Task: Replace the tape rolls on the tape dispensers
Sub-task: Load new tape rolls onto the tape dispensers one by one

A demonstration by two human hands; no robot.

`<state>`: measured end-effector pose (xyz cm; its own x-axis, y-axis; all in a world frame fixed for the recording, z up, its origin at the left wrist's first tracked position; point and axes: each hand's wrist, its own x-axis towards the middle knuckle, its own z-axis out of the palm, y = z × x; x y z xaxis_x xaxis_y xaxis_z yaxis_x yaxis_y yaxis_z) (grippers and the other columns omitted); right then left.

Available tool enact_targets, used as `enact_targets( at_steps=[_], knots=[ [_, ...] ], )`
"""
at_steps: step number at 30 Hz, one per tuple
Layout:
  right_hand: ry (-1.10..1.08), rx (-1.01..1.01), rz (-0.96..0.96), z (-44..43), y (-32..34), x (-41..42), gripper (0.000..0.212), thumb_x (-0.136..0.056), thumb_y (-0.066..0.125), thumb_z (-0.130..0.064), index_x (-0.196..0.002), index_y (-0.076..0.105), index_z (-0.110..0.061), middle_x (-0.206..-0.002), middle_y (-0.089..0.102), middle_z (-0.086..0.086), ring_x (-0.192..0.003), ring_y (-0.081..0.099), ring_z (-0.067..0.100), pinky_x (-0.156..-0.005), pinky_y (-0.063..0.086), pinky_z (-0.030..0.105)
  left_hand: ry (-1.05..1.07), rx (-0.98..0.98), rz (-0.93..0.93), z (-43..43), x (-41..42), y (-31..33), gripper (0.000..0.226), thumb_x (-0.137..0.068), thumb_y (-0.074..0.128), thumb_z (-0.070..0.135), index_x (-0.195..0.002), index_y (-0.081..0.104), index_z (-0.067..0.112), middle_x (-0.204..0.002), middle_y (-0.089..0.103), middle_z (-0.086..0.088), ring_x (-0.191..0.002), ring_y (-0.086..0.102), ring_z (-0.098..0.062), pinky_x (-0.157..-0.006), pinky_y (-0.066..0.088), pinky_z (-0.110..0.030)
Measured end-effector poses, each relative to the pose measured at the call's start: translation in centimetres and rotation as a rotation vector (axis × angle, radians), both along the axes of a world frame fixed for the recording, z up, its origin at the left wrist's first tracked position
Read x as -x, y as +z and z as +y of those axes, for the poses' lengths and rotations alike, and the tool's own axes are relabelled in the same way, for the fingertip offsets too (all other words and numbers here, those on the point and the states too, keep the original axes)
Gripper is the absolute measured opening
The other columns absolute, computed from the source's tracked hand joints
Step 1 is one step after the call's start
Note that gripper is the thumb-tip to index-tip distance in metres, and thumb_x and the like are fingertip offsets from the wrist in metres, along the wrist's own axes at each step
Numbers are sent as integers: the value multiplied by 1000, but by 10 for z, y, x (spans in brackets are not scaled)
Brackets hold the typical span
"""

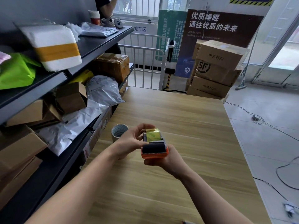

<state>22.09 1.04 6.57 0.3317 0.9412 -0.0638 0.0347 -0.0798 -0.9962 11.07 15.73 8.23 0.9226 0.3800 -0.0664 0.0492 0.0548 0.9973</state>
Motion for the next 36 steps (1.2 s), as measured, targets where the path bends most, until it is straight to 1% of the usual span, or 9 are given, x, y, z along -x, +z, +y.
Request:
enact_targets(
  at_steps=[4,8,13,16,19,23,26,33,36],
  knots=[
    [-39,-17,-20,2,-2,3,44,-69,79,9,-104,71,-16,-89,76,-7,-85,71,8,-70,57,22,62,-144,4,0,1,3,50,-76,74,5,-120,60,23,-124,62,-1,-112,62,-11,-92,50,-21],
    [-95,1,-89,5,-6,5,46,-66,82,7,-100,71,-24,-94,75,-5,-87,71,8,-70,55,20,108,-353,0,-2,3,8,50,-78,72,3,-125,59,14,-128,59,5,-120,55,-4,-102,45,-23],
    [-141,-21,-152,8,-8,7,50,-65,83,4,-100,69,-28,-107,71,8,-96,70,17,-78,59,29,169,-558,-15,-6,4,11,42,-73,78,10,-111,68,24,-120,63,16,-115,55,5,-96,41,-11],
    [-148,-37,-131,8,-9,8,48,-65,83,5,-98,67,-26,-101,72,2,-87,70,7,-67,55,18,165,-540,-36,-6,4,11,35,-71,79,8,-103,71,22,-115,65,15,-111,58,3,-94,43,-11],
    [-156,-37,-235,9,-13,8,37,-67,84,-1,-98,72,-17,-104,70,7,-92,69,16,-75,58,26,241,-329,-101,-3,3,15,23,-73,76,2,-92,73,16,-107,70,5,-103,66,-12,-86,53,-22],
    [-185,-38,-308,12,-17,6,27,-72,81,-2,-98,74,-4,-103,69,10,-98,67,23,-86,56,42,137,-261,119,7,0,17,53,-78,73,23,-127,54,31,-134,55,1,-124,51,-18,-104,43,-37],
    [-172,-41,-374,11,-19,4,25,-73,79,-4,-96,72,2,-104,68,13,-101,65,25,-87,55,45,10,-189,178,14,3,17,53,-72,74,30,-122,56,30,-125,62,2,-120,56,-17,-103,45,-35],
    [-208,-36,-346,10,-19,1,28,-74,78,0,-101,73,-5,-104,69,11,-101,66,24,-88,55,44,81,-510,10,4,-3,13,55,-65,82,4,-110,60,28,-123,62,4,-120,55,-8,-109,40,-38],
    [-215,-21,-371,9,-20,-2,23,-74,79,-3,-96,73,0,-103,69,13,-96,67,26,-84,55,47,104,-418,13,4,-4,16,55,-65,83,6,-112,62,25,-122,63,2,-119,56,-10,-109,40,-40]
  ],
)
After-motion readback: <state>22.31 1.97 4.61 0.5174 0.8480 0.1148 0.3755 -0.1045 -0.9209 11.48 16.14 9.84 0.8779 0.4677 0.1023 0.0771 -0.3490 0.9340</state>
